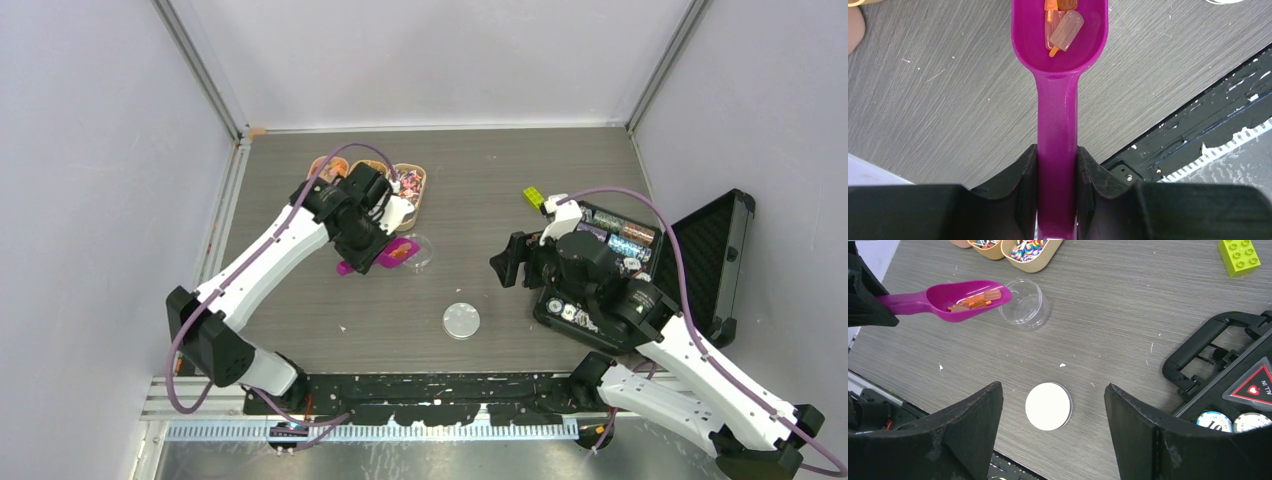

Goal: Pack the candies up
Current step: Place the fake candies in the packing bottle.

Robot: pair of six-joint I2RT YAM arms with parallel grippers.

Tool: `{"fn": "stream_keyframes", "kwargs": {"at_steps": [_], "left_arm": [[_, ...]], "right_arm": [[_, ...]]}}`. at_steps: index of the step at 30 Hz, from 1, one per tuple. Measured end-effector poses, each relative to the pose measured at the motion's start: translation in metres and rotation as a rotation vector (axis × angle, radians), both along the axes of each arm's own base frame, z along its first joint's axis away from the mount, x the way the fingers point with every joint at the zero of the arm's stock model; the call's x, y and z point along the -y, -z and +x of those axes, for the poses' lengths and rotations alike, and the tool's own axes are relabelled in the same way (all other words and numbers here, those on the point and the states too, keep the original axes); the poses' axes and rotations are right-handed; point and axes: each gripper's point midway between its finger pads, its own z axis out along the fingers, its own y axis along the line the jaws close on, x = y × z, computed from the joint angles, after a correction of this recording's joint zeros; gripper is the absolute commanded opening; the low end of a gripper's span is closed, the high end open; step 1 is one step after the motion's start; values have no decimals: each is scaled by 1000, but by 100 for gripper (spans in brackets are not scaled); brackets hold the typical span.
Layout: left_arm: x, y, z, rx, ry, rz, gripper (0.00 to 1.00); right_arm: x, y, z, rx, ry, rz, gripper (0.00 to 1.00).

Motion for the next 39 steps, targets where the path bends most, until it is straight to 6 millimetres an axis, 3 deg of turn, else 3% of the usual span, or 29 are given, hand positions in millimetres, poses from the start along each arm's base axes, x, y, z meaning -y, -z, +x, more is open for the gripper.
{"fn": "stream_keyframes", "kwargs": {"at_steps": [11,39], "left_arm": [[0,9,-1,-75,12,106,0],[16,3,11,-125,37,242,0]], "right_arm": [[2,3,-1,-4,3,-8,78],[6,13,-6,-14,3,-17,78]]}}
